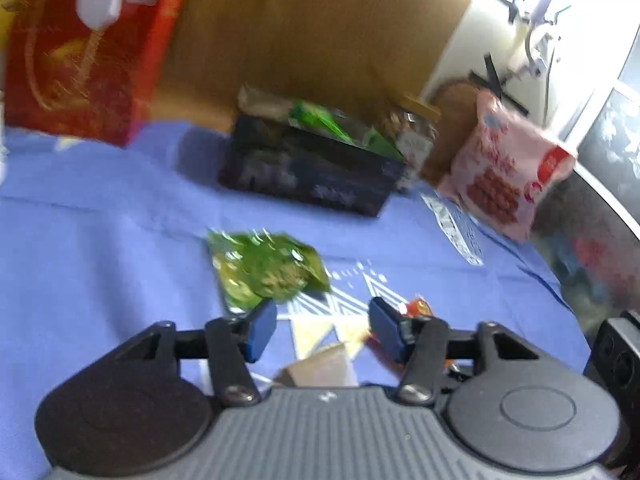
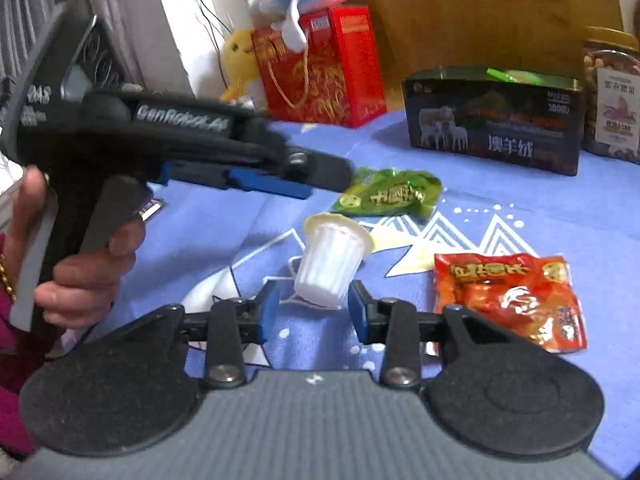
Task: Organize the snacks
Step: 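Move the left tool to the white jelly cup with yellow lid, then close the left tool on the white jelly cup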
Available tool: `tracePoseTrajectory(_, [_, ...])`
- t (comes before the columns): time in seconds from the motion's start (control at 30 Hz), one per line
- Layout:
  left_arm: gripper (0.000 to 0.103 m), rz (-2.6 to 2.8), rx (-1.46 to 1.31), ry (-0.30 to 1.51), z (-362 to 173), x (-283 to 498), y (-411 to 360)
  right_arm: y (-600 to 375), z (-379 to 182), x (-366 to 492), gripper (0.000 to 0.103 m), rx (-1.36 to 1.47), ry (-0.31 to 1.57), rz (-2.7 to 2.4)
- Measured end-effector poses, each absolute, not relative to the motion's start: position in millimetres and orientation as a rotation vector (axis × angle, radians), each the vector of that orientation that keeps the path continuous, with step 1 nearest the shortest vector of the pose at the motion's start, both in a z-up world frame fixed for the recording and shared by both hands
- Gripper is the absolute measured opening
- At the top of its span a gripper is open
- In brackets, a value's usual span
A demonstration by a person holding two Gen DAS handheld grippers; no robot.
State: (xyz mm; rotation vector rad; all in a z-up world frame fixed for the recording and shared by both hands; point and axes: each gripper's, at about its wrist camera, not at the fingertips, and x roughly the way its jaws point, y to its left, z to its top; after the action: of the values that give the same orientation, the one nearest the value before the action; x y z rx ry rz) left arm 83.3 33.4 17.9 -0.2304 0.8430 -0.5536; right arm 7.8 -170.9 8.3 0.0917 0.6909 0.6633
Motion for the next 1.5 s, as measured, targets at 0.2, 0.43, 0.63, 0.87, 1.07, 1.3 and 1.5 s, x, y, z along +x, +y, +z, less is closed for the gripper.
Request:
tracePoseTrajectory(0.2, [0.033,-0.582,-0.242,0.898,4.0,59.8,34.2,-194.6,14.7,-5.4,0.039,0.021,0.626,0.556])
tracePoseTrajectory(0.43, [0.042,-0.565,-0.339,0.883,7.8,28.1,56.4,-219.4,12.4,-23.0,0.04,0.113,0.607,0.565])
tracePoseTrajectory(0.63, [0.042,-0.548,-0.33,0.895,4.6,31.5,58.0,-190.4,5.2,-30.9,0.04,0.056,0.641,0.645])
tracePoseTrajectory(0.87, [0.04,-0.548,-0.356,0.909,-1.8,25.3,67.0,-170.6,1.9,-16.6,0.04,0.005,0.664,0.649])
tracePoseTrajectory(1.07, [0.039,-0.529,-0.352,0.877,6.8,16.1,81.8,-173.3,5.1,-22.9,0.04,-0.006,0.635,0.647])
tracePoseTrajectory(1.3, [0.036,-0.58,-0.325,0.874,13.3,14.8,72.9,-163.4,6.5,-20.4,0.041,-0.044,0.63,0.68])
tracePoseTrajectory(1.5, [0.03,-0.575,-0.332,0.911,-1.5,21.4,67.4,-155.7,2.9,-14.2,0.055,-0.095,0.634,0.705])
